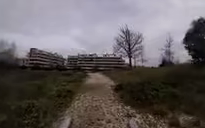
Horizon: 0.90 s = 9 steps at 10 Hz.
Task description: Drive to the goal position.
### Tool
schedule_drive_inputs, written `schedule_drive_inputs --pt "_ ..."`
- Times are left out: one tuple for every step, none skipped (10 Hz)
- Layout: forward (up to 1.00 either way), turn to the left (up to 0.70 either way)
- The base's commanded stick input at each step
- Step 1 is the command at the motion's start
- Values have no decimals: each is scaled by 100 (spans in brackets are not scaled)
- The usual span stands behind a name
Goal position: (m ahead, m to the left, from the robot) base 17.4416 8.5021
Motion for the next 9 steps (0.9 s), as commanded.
schedule_drive_inputs --pt "50 0" --pt "50 0" --pt "50 0" --pt "50 0" --pt "50 0" --pt "50 0" --pt "50 0" --pt "50 0" --pt "50 0"
